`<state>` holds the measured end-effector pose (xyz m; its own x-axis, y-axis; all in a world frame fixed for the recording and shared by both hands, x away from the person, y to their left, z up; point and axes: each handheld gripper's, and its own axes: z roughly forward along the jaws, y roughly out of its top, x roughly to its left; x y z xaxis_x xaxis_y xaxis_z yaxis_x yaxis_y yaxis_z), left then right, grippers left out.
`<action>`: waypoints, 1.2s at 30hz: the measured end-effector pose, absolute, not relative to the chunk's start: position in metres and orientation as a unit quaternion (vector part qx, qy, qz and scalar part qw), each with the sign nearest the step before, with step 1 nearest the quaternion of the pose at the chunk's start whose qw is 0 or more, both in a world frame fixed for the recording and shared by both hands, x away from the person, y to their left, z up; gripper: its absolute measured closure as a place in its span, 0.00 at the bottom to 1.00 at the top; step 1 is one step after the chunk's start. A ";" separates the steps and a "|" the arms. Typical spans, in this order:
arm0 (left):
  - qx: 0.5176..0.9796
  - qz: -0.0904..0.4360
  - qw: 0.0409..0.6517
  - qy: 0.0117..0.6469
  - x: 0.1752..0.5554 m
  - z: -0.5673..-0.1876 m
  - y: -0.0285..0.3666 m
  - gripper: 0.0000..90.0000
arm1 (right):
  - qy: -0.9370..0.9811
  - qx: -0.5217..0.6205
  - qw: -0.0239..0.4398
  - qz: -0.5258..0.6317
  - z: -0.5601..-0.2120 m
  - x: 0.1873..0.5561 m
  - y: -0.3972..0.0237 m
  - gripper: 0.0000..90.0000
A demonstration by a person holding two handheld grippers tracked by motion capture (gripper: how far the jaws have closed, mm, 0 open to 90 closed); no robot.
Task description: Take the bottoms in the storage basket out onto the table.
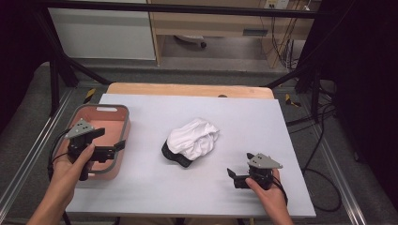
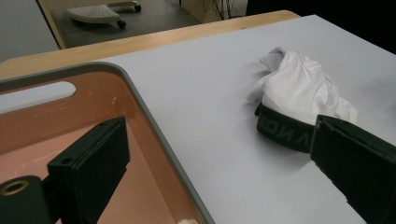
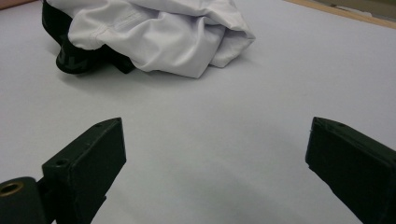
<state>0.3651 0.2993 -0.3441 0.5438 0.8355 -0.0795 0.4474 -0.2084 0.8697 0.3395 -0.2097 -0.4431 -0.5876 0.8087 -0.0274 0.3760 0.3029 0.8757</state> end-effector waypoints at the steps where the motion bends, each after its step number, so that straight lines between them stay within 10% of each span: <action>1: 0.749 0.209 0.460 0.428 0.364 -0.345 0.299 0.05 | 0.770 0.386 0.240 0.448 -0.443 0.340 -0.209 0.06; 36: 0.770 0.198 0.438 0.419 0.340 -0.387 0.284 0.05 | 0.773 0.387 0.238 0.443 -0.444 0.339 -0.209 0.06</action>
<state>0.3399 0.2839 -0.3872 0.5701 0.8193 -0.0611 0.4718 -0.2655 0.8408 0.3390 -0.2088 -0.4443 -0.5879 0.8086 -0.0244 0.3869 0.3075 0.8693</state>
